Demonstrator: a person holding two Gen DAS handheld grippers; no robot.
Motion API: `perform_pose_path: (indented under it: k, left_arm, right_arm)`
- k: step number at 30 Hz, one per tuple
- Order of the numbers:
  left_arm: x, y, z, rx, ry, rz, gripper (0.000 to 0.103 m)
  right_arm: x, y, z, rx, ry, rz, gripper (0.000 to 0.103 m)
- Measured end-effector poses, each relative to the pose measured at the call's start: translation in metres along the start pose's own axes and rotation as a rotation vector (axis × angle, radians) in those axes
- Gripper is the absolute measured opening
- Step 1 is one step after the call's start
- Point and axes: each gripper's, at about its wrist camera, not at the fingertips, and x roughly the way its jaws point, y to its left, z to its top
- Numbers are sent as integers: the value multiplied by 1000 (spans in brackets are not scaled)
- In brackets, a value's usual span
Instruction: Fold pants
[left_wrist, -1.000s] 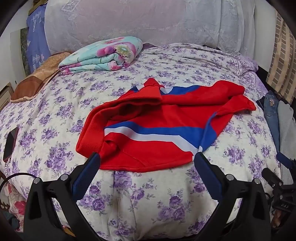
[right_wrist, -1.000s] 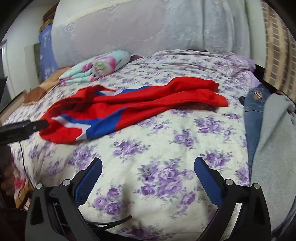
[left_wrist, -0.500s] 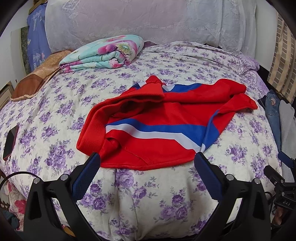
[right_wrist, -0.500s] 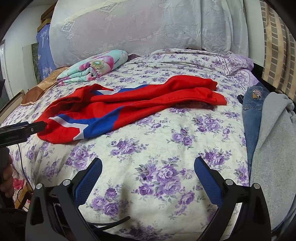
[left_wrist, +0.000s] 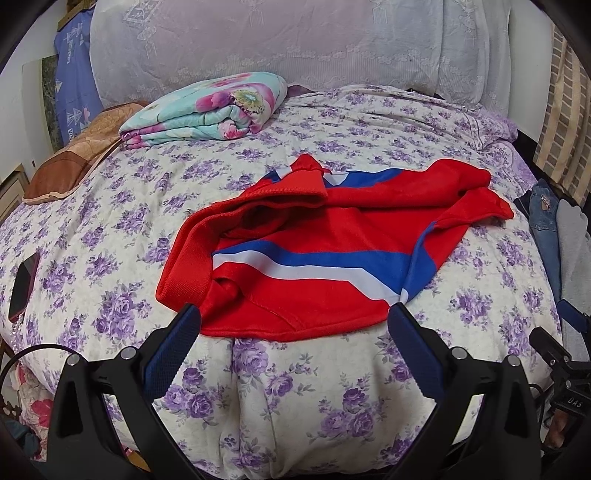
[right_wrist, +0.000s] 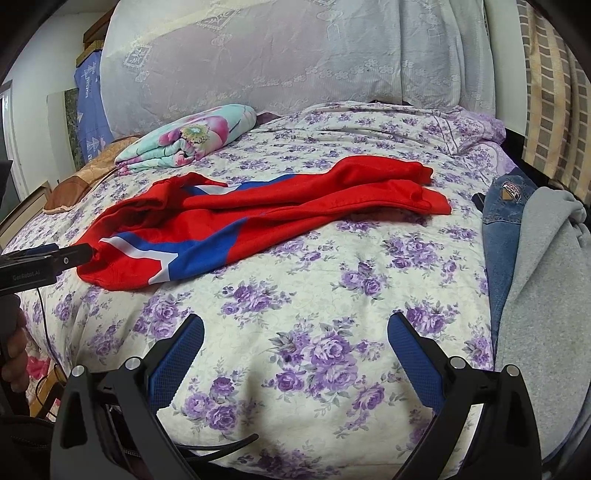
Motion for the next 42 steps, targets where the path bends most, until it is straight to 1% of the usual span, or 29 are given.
perform_pose_path:
  k: [24,42]
  left_arm:
    - [-1,-2,-2,10,-3,16,99]
    - [5,-1,-6,18,9,24,99]
  right_arm:
    - [2,1,-3,4,1,4,100]
    - [7,1,-8,16,14,12,100]
